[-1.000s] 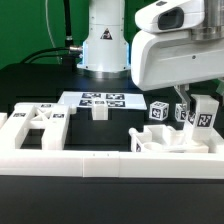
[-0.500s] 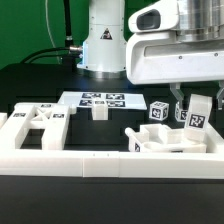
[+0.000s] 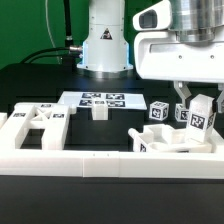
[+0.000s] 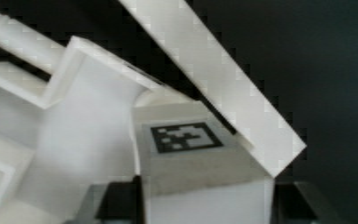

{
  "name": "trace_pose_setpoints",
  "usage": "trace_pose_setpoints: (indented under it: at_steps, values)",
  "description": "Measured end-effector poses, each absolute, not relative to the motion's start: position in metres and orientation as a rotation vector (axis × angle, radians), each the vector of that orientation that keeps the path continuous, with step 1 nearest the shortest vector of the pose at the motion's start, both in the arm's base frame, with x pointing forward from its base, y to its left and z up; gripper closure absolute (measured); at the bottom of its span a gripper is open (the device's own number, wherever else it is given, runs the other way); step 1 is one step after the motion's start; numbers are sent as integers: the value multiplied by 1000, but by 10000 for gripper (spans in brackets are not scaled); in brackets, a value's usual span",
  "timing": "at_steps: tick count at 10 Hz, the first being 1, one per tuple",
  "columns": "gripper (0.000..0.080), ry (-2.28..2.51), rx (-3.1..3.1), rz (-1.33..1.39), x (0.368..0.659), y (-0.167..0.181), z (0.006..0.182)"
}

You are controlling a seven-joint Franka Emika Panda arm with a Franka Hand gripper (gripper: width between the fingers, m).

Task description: Assemble chair

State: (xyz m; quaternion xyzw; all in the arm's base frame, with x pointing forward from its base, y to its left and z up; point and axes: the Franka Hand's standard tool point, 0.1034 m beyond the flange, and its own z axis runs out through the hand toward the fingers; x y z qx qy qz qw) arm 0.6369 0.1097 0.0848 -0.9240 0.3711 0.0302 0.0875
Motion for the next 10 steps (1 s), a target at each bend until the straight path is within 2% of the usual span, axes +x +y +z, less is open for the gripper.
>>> trace_pose_setpoints:
  at_steps: [4,8,10]
  values:
    - [495,1693,-2399,100,631,112,84]
    - [495,1931,-2209,119,631,117,84]
    - [240,1857,-2270,112,631,117,84]
